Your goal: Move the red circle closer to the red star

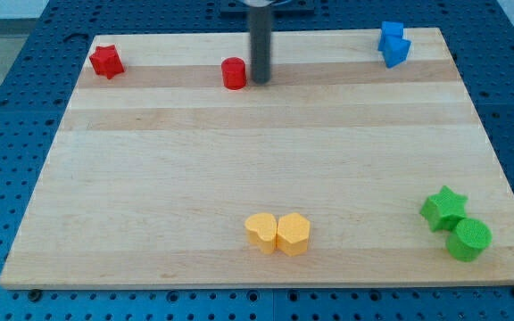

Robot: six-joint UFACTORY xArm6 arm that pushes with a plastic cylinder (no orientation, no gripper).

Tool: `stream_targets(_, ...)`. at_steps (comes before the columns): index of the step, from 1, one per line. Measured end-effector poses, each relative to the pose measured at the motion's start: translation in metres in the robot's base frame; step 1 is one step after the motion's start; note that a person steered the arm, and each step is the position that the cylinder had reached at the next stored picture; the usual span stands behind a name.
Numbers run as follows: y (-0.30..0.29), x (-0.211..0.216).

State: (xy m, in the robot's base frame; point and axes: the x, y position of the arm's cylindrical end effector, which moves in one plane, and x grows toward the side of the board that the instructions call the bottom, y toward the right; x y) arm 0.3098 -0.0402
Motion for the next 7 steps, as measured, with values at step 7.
stream_targets(7,-0.151,-0.016)
